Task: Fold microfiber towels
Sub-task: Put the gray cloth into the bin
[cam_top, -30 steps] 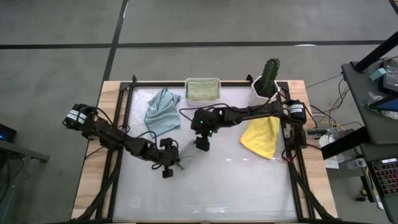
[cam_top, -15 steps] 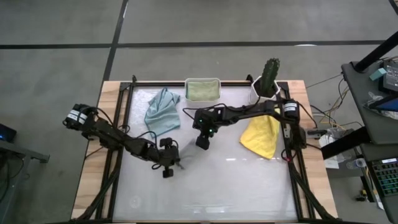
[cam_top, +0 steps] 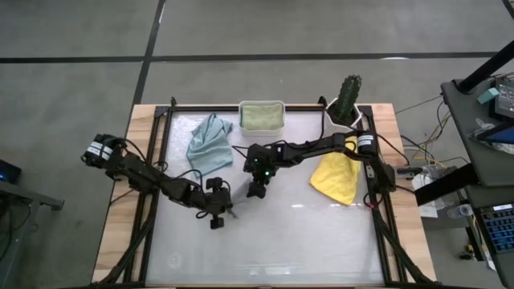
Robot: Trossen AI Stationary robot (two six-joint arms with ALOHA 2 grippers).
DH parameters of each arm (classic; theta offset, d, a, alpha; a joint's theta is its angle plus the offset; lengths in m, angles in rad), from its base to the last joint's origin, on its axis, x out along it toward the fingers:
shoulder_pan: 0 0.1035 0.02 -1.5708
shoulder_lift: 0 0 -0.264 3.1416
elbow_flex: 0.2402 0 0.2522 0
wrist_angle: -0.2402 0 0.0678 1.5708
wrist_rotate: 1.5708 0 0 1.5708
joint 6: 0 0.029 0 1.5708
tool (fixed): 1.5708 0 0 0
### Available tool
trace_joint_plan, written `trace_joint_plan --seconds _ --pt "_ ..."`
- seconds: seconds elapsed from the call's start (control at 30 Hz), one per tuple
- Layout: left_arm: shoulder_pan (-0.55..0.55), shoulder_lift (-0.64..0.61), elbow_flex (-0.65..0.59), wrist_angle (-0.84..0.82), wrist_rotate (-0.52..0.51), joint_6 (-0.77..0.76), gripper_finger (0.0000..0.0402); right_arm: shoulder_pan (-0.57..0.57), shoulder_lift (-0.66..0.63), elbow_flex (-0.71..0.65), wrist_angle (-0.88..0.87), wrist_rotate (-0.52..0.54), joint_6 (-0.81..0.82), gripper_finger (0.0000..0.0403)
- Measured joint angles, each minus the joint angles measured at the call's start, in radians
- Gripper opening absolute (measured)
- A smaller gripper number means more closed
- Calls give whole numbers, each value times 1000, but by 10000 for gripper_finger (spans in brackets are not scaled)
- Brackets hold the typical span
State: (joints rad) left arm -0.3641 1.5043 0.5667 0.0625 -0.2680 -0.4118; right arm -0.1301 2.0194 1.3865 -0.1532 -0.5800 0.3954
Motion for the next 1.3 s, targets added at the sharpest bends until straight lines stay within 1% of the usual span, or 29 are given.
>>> trace_joint_plan --seconds 0.17,0.3,0.4,0.57,0.6,0.77,0.9,1.0,1.1,1.2,1.3 --pt "0 0 -1 0 0 0 6 13 1 0 25 1 0 238" --pt "0 0 -1 0 0 0 6 17 1 -4 40 4 0 204" --pt "0 0 -1 0 0 0 6 17 1 -4 40 4 5 154" --pt "0 0 -1 0 0 0 6 17 1 -4 40 4 -3 39" --pt "0 0 -1 0 0 1 6 17 1 -4 40 4 -7 24" --pt "0 -23 2 -6 0 37 6 9 -8 -5 35 3 4 14" --pt "4 -78 3 -4 -15 83 6 -8 -40 -5 32 0 5 14" --pt "6 -132 2 -44 -68 130 6 -23 -70 -5 29 1 6 14" --pt "6 -207 12 -123 -154 173 6 -45 -102 -5 22 4 10 14" --pt "6 -305 22 -189 -229 256 6 -74 -136 -5 25 3 35 13" --pt "6 -412 22 -203 -308 356 6 -108 -162 -5 34 4 65 13"
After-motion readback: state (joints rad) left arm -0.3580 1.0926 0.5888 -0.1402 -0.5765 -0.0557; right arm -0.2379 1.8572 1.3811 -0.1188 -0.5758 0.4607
